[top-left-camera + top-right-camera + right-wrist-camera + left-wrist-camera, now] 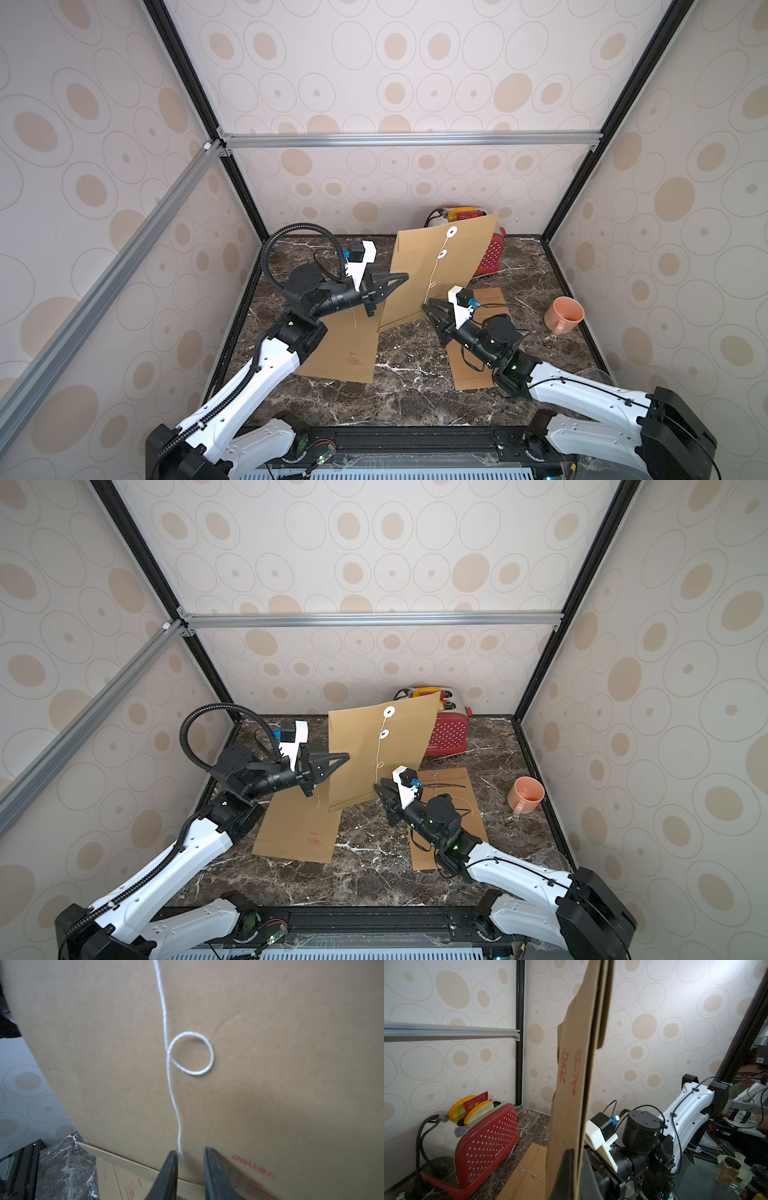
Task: Close the mouth of the file bag
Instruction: Close the file bag.
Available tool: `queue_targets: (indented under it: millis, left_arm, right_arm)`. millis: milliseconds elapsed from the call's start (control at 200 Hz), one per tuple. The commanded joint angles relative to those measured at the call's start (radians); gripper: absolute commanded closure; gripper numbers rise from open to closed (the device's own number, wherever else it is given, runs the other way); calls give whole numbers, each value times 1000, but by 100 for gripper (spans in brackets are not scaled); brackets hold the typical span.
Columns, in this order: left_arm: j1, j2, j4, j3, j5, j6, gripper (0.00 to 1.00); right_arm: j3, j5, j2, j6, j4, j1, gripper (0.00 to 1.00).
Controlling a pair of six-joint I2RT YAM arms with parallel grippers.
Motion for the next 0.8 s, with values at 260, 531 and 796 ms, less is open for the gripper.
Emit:
queue_targets:
  millis: [260,531,796]
  left_arm:
    - [-12,-10,36,9,21,-1,100]
    - [-14,2,36,8,18,-2,100]
    - [-14,-10,6,8,-11,23,100]
  right_arm:
    - [27,-24,7,44,66,7,71]
    - [41,0,15,48,56,7,78]
    - [-5,43,-33,33,-24,7,100]
